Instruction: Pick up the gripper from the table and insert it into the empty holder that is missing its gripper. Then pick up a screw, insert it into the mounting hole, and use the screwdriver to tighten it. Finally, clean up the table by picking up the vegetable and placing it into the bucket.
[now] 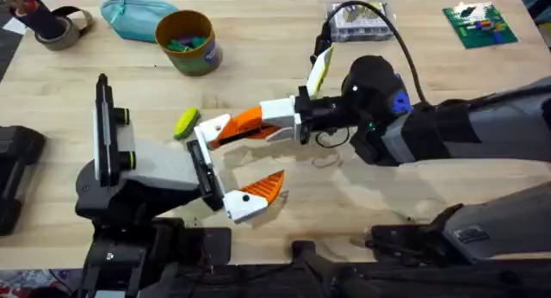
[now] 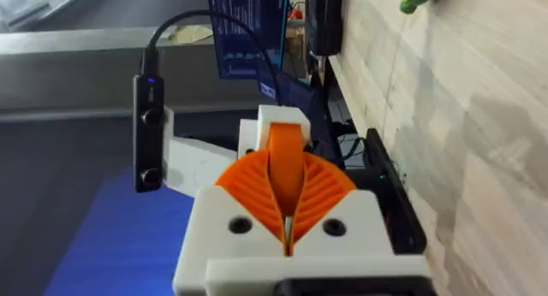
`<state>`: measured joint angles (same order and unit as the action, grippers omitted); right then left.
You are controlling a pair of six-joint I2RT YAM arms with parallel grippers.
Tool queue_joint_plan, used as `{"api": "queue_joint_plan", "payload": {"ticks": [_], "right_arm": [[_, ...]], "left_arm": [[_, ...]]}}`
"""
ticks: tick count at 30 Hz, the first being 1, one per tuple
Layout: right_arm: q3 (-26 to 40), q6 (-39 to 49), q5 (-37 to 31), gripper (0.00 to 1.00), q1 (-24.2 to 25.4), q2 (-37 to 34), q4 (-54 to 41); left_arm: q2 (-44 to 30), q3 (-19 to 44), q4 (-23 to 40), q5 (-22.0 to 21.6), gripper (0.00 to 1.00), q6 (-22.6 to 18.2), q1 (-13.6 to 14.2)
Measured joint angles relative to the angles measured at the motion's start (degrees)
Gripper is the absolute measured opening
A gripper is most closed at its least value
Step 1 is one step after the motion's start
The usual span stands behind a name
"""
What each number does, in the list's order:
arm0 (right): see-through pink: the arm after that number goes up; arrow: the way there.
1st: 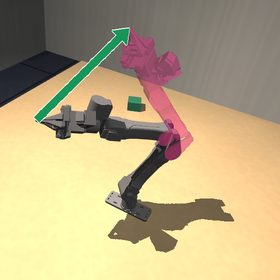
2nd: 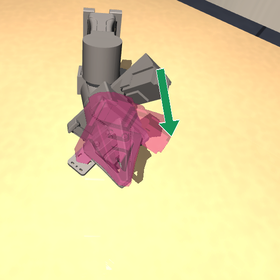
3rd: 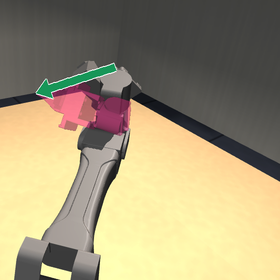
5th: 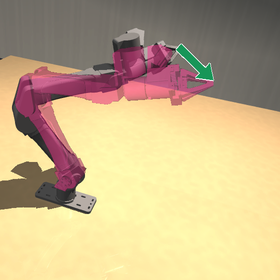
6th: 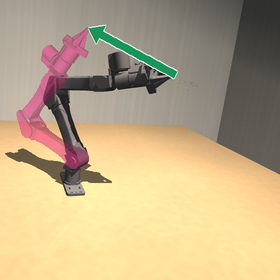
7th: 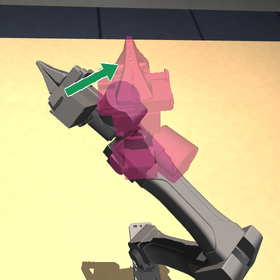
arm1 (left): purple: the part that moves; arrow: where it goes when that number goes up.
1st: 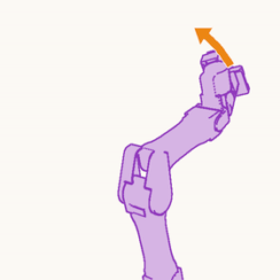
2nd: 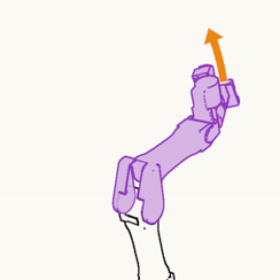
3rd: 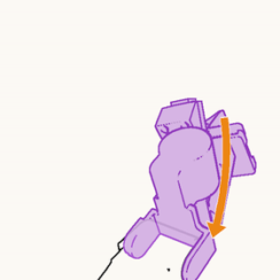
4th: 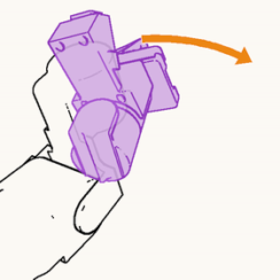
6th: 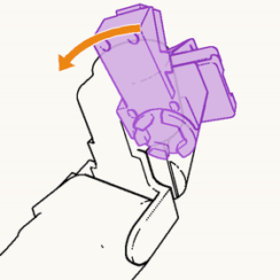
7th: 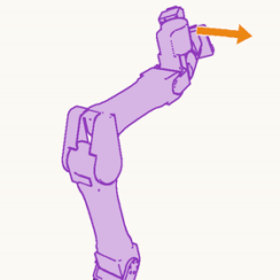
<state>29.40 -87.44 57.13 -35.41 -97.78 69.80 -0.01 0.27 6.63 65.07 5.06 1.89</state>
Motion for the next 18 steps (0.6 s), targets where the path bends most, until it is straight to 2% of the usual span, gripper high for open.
{"api": "queue_joint_plan", "payload": {"ticks": [18], "right_arm": [[0.3,-0.7,1.1,0.009,0.3,0.0,-0.6]], "left_arm": [[0.0,0.0,0.1,0.4,0.991,0.2,0.0]]}}
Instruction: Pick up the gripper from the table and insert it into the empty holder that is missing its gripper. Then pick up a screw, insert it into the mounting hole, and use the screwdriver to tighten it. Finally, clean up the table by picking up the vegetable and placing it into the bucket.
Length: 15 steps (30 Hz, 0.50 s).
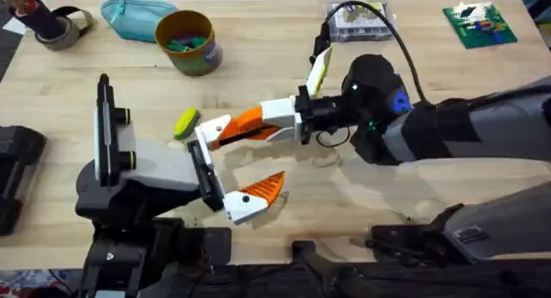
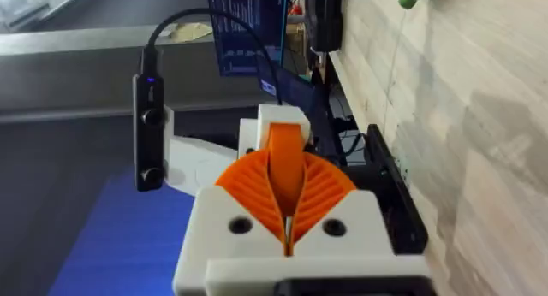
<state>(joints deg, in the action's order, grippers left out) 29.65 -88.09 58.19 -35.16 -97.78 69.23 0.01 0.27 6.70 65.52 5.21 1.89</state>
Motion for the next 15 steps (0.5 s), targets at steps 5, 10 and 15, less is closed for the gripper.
{"api": "queue_joint_plan", "payload": {"ticks": [5,10,15], "right_arm": [[0.0,-0.3,-0.1,0.341,-0.1,-0.1,-0.8],[0.0,-0.3,-0.2,0.981,-0.6,-1.0,-1.5],[0.0,-0.4,-0.2,0.995,-0.6,-1.0,-1.5]], "left_arm": [[0.0,0.0,0.2,1.2,0.991,-0.4,0.3],[0.0,0.0,0.4,2.4,0.991,-0.7,1.1],[0.0,0.0,0.4,2.5,0.991,-0.9,1.1]]}}
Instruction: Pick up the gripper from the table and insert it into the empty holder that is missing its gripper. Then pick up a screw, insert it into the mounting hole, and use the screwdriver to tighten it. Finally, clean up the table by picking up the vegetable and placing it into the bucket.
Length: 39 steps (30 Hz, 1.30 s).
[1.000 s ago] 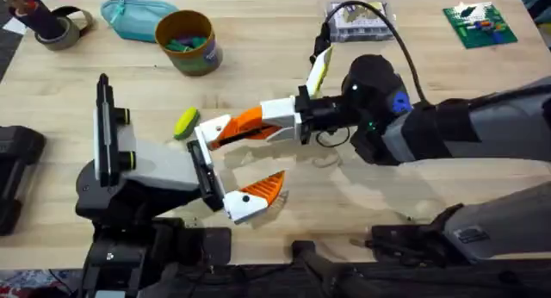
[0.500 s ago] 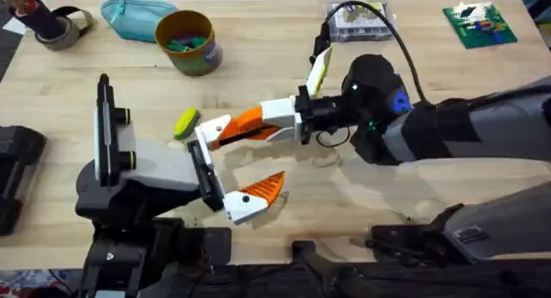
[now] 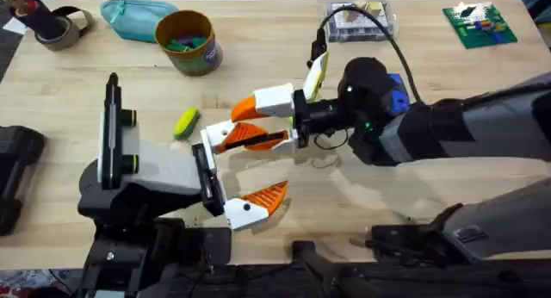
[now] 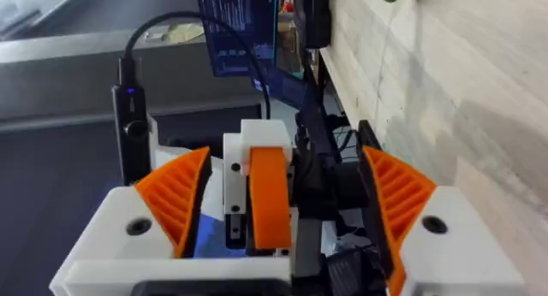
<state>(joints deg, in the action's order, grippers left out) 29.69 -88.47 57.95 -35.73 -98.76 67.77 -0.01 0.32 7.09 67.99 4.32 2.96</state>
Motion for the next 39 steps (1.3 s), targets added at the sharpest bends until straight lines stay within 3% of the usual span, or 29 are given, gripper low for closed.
{"api": "queue_joint_plan", "payload": {"ticks": [9,15,22,28,33,39], "right_arm": [[0.0,0.2,0.0,0.995,0.4,0.0,0.0],[0.0,2.5,0.5,0.996,4.8,2.7,-4.0],[2.2,16.9,0.2,0.996,15.1,12.5,-31.3],[14.4,36.8,-2.7,0.996,23.2,21.2,-66.2],[26.9,55.2,-10.9,0.996,27.6,27.3,-96.8],[37.7,70.7,-23.1,0.997,28.8,29.2,-118.5]], "left_arm": [[0.0,0.0,0.0,0.0,0.991,0.0,0.0],[0.0,0.0,0.0,0.0,0.991,0.0,0.0],[0.0,0.0,0.0,0.2,0.991,0.0,0.0],[0.0,0.0,0.0,0.3,0.991,-0.1,0.0],[0.0,0.0,0.1,0.4,0.991,-0.3,0.0],[0.0,0.0,0.1,0.4,0.991,-0.4,0.0]]}}
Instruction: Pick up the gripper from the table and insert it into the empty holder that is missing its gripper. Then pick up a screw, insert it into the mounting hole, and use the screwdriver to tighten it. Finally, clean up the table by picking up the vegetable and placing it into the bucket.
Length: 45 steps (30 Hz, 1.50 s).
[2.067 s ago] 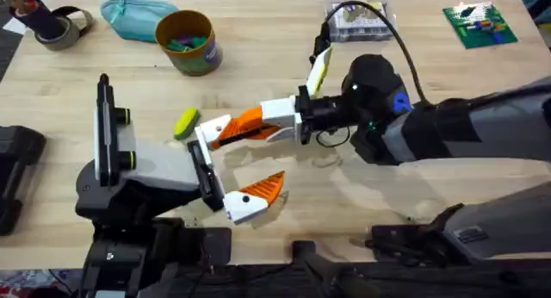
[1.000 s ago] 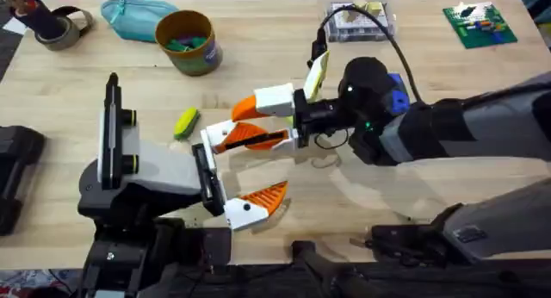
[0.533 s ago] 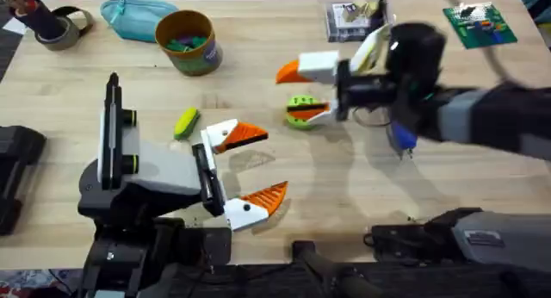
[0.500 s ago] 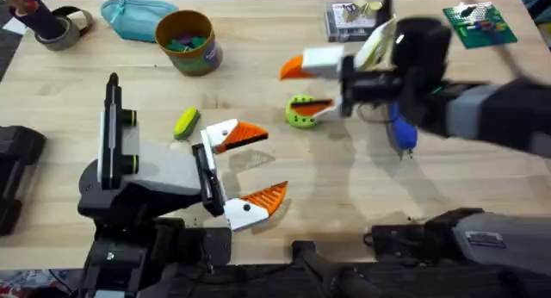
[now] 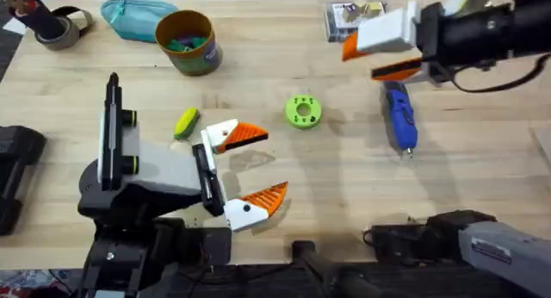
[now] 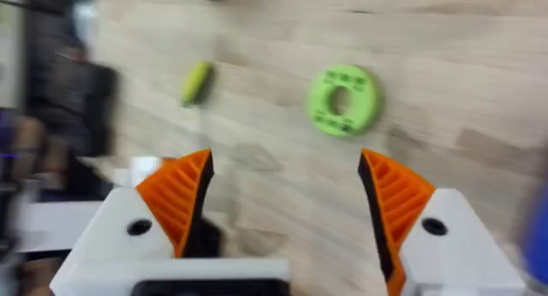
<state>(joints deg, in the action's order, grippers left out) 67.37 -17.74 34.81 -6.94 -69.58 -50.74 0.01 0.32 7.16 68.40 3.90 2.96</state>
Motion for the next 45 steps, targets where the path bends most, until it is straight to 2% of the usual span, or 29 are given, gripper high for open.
{"api": "queue_joint_plan", "payload": {"ticks": [4,7,12,16,21,28,37,45], "right_arm": [[2.1,5.2,-8.3,0.997,-1.1,0.0,-5.7],[2.1,7.1,-13.7,0.997,-4.0,-0.1,-8.1],[2.2,8.6,-21.9,0.997,-11.8,-1.2,-8.1],[2.3,9.3,-27.1,0.997,-17.8,-5.0,-7.7],[2.3,10.1,-29.6,0.997,-22.7,-10.6,-6.3],[2.3,10.3,-30.8,0.997,-24.3,-14.0,-6.2],[1.4,9.9,-38.0,0.997,-30.2,-11.1,-4.8],[-7.5,5.6,-38.0,0.997,-29.7,-6.8,2.5]], "left_arm": [[0.0,0.0,0.0,0.0,0.991,0.0,0.0],[0.0,0.0,0.0,0.0,0.991,0.0,0.0],[0.0,0.0,0.0,0.0,0.991,0.0,0.0],[0.0,0.0,0.0,0.0,0.991,0.0,0.0],[0.0,0.0,0.0,0.0,0.991,0.0,0.0],[0.0,0.0,0.0,0.0,0.991,0.0,0.0],[0.0,0.0,0.0,0.0,0.991,0.0,0.0],[0.0,0.0,0.0,0.0,0.991,0.0,0.0]]}}
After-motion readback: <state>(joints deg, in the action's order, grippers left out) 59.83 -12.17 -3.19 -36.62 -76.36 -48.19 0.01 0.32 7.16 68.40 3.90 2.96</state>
